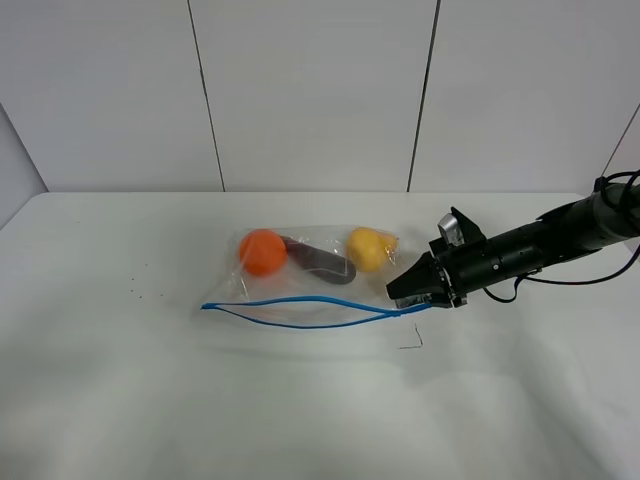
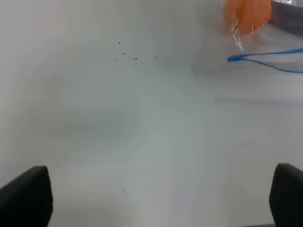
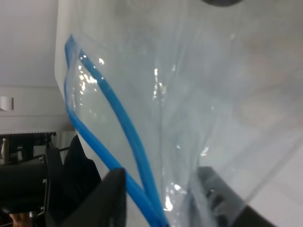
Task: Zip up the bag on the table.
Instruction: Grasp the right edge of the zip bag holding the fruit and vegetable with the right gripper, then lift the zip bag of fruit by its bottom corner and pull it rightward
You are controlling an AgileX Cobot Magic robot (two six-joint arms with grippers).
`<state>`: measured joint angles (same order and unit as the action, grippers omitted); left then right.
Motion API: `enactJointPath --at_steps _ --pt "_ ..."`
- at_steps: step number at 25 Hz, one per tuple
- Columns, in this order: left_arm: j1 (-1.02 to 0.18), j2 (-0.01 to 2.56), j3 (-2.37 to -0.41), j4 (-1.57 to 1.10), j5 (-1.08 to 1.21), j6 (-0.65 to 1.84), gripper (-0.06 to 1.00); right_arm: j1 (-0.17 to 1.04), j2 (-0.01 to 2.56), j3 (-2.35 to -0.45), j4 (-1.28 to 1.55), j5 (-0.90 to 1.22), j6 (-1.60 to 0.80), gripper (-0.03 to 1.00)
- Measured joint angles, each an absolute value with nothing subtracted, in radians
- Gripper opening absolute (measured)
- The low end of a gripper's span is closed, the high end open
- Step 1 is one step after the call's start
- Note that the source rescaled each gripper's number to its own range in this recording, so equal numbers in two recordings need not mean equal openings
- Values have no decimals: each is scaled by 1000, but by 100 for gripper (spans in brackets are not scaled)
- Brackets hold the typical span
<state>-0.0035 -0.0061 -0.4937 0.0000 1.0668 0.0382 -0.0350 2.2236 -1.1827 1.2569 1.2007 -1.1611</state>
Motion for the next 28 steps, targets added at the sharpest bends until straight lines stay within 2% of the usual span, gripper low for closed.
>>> enactJointPath --at_steps 9,22,28 --pt "-3 -6 -494 0 1067 38 94 -35 2224 -1183 1256 1200 -1161 0" --pt "-3 3 -498 5 1066 38 92 -35 2224 -1183 1246 1151 -1161 0" --pt "-3 274 -617 11 993 190 90 -35 2224 -1183 1243 1152 -1137 0"
